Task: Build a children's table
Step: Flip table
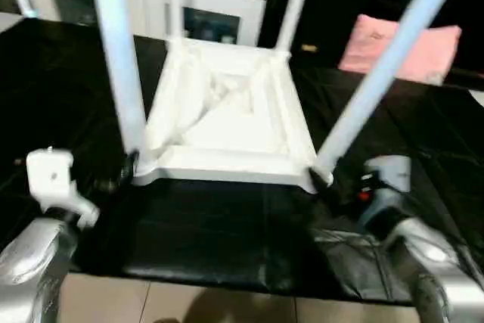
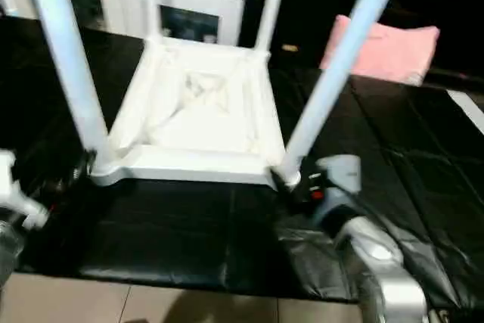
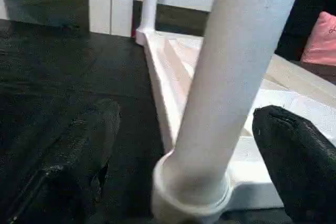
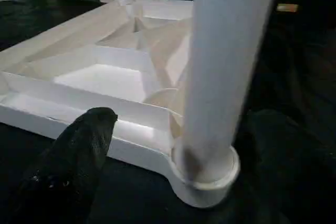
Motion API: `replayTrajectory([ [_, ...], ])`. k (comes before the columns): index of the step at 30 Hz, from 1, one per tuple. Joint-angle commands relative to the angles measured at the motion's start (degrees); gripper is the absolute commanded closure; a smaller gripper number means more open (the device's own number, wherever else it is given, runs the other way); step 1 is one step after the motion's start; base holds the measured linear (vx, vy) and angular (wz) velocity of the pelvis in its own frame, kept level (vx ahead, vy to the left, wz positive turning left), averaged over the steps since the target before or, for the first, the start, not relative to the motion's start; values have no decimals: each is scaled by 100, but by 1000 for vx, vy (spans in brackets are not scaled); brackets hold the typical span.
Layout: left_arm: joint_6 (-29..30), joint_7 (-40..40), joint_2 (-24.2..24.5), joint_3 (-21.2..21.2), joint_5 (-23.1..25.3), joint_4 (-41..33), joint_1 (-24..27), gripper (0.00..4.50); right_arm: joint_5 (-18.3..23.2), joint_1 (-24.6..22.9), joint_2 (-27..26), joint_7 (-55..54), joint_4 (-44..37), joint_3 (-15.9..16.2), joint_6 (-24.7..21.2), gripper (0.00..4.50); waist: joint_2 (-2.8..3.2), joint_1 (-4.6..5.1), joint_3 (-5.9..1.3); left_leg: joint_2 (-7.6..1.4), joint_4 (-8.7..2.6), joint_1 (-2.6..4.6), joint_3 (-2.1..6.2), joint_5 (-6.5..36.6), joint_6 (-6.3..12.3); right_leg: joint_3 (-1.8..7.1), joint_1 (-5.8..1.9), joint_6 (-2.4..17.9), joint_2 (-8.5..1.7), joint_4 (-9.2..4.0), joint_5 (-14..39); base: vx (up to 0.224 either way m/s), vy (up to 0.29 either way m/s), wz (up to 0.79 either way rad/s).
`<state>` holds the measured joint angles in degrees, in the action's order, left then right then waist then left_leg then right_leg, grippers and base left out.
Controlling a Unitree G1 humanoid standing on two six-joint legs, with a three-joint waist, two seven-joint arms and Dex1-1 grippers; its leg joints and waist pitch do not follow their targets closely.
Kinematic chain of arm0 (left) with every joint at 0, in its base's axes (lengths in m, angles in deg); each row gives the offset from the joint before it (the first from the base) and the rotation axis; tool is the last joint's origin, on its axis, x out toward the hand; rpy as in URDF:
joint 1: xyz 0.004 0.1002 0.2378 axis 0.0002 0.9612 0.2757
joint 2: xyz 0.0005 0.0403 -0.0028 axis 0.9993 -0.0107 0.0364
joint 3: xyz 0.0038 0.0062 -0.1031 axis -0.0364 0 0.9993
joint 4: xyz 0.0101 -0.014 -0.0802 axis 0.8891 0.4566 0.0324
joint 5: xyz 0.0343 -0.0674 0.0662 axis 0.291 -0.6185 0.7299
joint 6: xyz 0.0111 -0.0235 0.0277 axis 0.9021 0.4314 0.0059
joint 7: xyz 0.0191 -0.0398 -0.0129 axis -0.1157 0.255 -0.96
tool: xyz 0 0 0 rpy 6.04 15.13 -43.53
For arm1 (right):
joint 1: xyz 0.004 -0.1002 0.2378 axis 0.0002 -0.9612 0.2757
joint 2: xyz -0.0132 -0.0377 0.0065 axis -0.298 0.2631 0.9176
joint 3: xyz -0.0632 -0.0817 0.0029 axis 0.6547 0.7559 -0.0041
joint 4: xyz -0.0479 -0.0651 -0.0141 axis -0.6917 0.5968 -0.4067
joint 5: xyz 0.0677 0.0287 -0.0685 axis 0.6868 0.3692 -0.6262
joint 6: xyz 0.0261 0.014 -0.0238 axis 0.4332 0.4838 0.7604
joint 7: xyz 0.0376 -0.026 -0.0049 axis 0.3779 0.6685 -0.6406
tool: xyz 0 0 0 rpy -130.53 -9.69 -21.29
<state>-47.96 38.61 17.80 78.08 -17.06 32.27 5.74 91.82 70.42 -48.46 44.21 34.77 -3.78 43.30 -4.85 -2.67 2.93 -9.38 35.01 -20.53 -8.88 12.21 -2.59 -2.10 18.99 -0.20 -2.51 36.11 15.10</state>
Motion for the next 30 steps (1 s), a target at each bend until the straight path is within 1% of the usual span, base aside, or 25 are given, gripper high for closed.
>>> replayTrajectory([
  [1, 44, 119, -23, -279, 30, 100, -160, 3, 29, 2, 43, 228, -164, 240, -68, 0, 146, -9, -228, -414, -546, 57, 165, 1017, -205, 320, -70, 904, -566, -429, -110, 0, 0, 0],
  [2, 34, 141, -25, -329, 56, 199, -250, 3, 11, 7, 41, 300, -192, 364, -97, 0, 142, -13, -224, -412, -544, 60, 162, 989, -181, 322, -64, 909, -565, -431, -114, 0, 0, 0],
  [3, 34, 141, -25, -329, 56, 199, -250, 3, 11, 7, 41, 300, -192, 364, -97, 0, 151, -14, -226, -407, -539, 64, 157, 960, -158, 323, -63, 912, -563, -432, -125, 0, 0, 0],
  [4, 14, 132, -33, -389, 128, 384, -413, 3, -23, 46, 23, 353, -191, 514, -104, 0, 132, -19, -239, -419, -531, 57, 156, 780, -108, 320, -82, 945, -566, -416, -315, 0, 0, 0],
  [5, 14, 132, -33, -389, 128, 384, -413, 3, -23, 46, 23, 353, -191, 514, -104, 0, 145, -19, -235, -417, -532, 65, 155, 746, -102, 316, -70, 954, -556, -410, -355, 0, 0, 0],
  [6, 29, 78, -7, -468, 271, 657, -624, 3, -15, 99, -3, 433, -213, 712, -123, 0, 142, -11, -250, -412, -521, 74, 155, 670, -93, 309, -76, 973, -544, -396, -465, 0, 0, 0],
  [8, -22, 52, 10, -510, 374, 834, -751, 3, 18, 117, 5, 543, -265, 851, -160, 0, 143, -17, -256, -412, -512, 72, 156, 592, -56, 306, -90, 998, -552, -385, -586, 0, 0, 0],
  [9, -45, -11, -9, -514, 420, 963, -850, 3, 50, 107, 47, 701, -333, 990, -206, 0, 162, -24, -258, -419, -506, 72, 157, 538, -31, 307, -94, 1028, -560, -375, -691, 0, 0, 0],
  [10, -49, -51, -21, -509, 434, 1036, -908, 3, 62, 106, 70, 790, -363, 1067, -232, 0, 160, -31, -266, -421, -500, 72, 161, 480, -5, 301, -107, 1046, -557, -365, -818, 0, 0, 0],
  [11, -49, -51, -21, -509, 434, 1036, -908, 3, 62, 106, 70, 790, -363, 1067, -232, 0, 157, -36, -267, -423, -497, 71, 159, 453, 7, 302, -108, 1061, -562, -362, -881, 0, 0, 0],
  [12, -42, -109, -68, -493, 387, 1173, -1032, 20, 37, 124, 144, 999, -373, 1260, -238, 0, 160, -42, -265, -431, -504, 72, 162, 452, 16, 295, -110, 1094, -566, -358, -915, 0, 0, 0],
  [13, -42, -109, -68, -493, 387, 1173, -1032, 30, 37, 124, 144, 999, -373, 1260, -238, 0, 188, -50, -266, -431, -501, 77, 160, 470, 7, 295, -105, 1113, -568, -356, -911, 0, 0, 0],
  [14, -47, -180, -103, -471, 403, 1326, -1137, 30, 25, 183, 164, 1096, -315, 1383, -218, 0, 182, -56, -260, -431, -507, 78, 159, 541, -10, 294, -107, 1138, -567, -363, -846, 0, 0, 0],
  [16, -62, -211, -128, -409, 412, 1498, -1237, 57, -6, 275, 159, 1174, -222, 1496, -173, 0, 190, -67, -246, -442, -528, 83, 163, 719, -72, 296, -101, 1171, -584, -378, -587, 0, 0, 0],
  [17, -65, -226, -137, -374, 406, 1566, -1277, 57, -17, 322, 155, 1231, -178, 1550, -153, 0, 194, -64, -245, -437, -527, 84, 159, 778, -88, 297, -97, 1181, -582, -387, -504, 0, 0, 0],
  [18, -69, -299, -155, -313, 395, 1652, -1334, 70, -18, 400, 158, 1363, -117, 1640, -140, 0, 195, -64, -249, -436, -526, 92, 159, 844, -116, 301, -96, 1191, -583, -393, -409, 0, 0, 0],
  [19, -74, -329, -154, -287, 386, 1686, -1356, 70, -28, 437, 153, 1411, -88, 1676, -122, 0, 201, -71, -252, -440, -525, 89, 161, 829, -120, 303, -101, 1197, -590, -391, -429, 0, 0, 0],
  [23, -76, -297, -91, -239, 346, 1801, -1433, 102, -57, 577, 78, 1528, 47, 1807, -72, 0, 167, -90, -265, -444, -518, 77, 162, 616, -77, 298, -107, 1241, -593, -360, -739, 0, 0, 0],
  [24, -66, -267, -64, -239, 328, 1847, -1467, 111, -77, 638, 44, 1554, 126, 1867, -42, 0, 158, -87, -262, -434, -518, 75, 163, 588, -55, 292, -106, 1250, -590, -354, -740, 0, 0, 0],
  [25, -61, -247, -44, -246, 325, 1877, -1485, 121, -92, 667, 21, 1549, 172, 1896, -22, 0, 166, -85, -259, -441, -519, 77, 162, 638, -56, 295, -102, 1261, -601, -362, -662, 0, 0, 0],
  [26, -17, -246, -11, -282, 357, 1900, -1522, 128, -108, 723, -1, 1540, 231, 1916, -12, 0, 137, -89, -254, -438, -524, 74, 157, 666, -54, 295, -104, 1256, -601, -373, -598, 0, 0, 0],
  [27, 9, -251, 2, -303, 376, 1905, -1540, 134, -110, 749, -6, 1541, 254, 1920, -14, 0, 161, -104, -256, -438, -523, 88, 156, 682, -71, 298, -96, 1250, -601, -372, -519, 0, 0, 0],
  [28, 7, -259, -5, -320, 405, 1946, -1581, 134, -93, 779, -21, 1569, 310, 1909, 6, 0, 164, -103, -253, -440, -526, 88, 156, 686, -83, 297, -91, 1245, -599, -370, -504, 0, 0, 0],
  [29, 7, -271, -14, -332, 432, 1990, -1620, 149, -116, 800, -37, 1573, 375, 1910, 54, 0, 187, -110, -257, -446, -532, 85, 164, 699, -104, 295, -93, 1235, -603, -365, -507, 0, 0, 0],
  [30, -1, -280, -24, -337, 446, 2031, -1650, 149, -137, 817, -46, 1581, 431, 1910, 97, 0, 180, -106, -262, -449, -531, 86, 163, 695, -113, 293, -93, 1238, -601, -363, -542, 0, 0, 0],
])
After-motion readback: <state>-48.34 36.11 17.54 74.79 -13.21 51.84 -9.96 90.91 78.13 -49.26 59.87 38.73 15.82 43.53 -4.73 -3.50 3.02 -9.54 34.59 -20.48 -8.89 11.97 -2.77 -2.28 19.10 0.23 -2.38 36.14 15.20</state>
